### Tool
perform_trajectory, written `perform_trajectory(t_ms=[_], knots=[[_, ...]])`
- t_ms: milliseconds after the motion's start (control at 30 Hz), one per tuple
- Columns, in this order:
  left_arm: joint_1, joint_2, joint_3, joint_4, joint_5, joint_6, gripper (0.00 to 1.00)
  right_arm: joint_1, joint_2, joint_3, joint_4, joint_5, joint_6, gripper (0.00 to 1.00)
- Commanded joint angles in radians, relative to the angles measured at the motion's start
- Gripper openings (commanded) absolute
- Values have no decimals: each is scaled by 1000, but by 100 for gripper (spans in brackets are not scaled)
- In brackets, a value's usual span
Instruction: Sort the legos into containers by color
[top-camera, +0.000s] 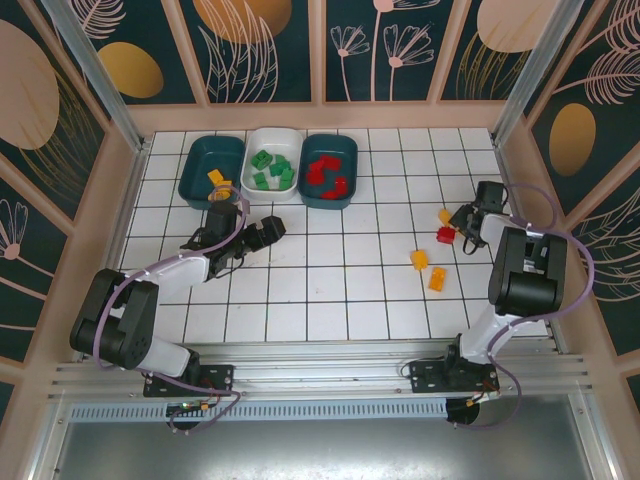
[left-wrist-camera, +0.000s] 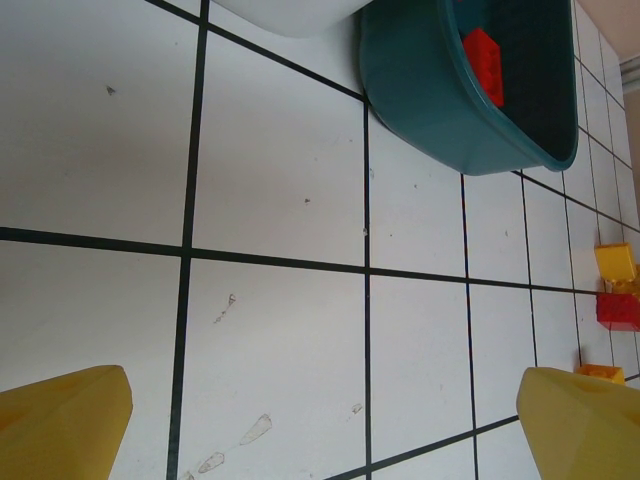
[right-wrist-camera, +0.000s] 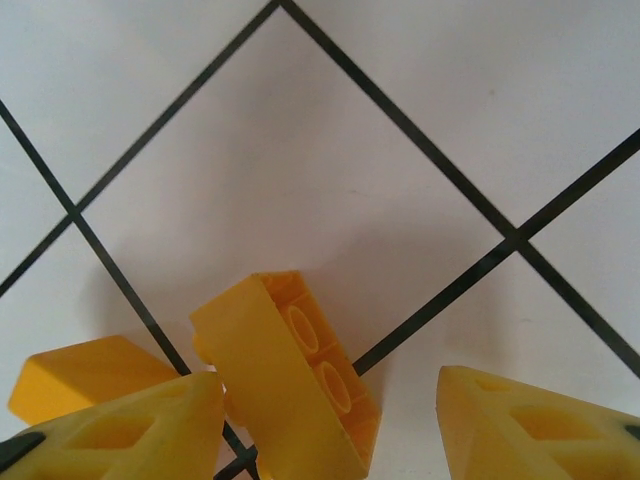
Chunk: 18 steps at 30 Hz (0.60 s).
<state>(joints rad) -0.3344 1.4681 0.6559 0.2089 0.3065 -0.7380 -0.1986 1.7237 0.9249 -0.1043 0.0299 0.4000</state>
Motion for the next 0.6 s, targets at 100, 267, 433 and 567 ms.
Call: perform_trajectory(t_ms=[100,267,433,567], knots=[[-7,-18,-4,-1,2,15,98,4,30,32,6,-5,-14,48],[-6,-30,-3,-14,-6,21,99,8,43,50,11,-10,-21,29],[-5,-65,-5,-58,-68,16,99,19,-8,35,19,24,1,25],[4,-128,-4,-142,-197,-9,99,69,-107,20,16,81,19,24]])
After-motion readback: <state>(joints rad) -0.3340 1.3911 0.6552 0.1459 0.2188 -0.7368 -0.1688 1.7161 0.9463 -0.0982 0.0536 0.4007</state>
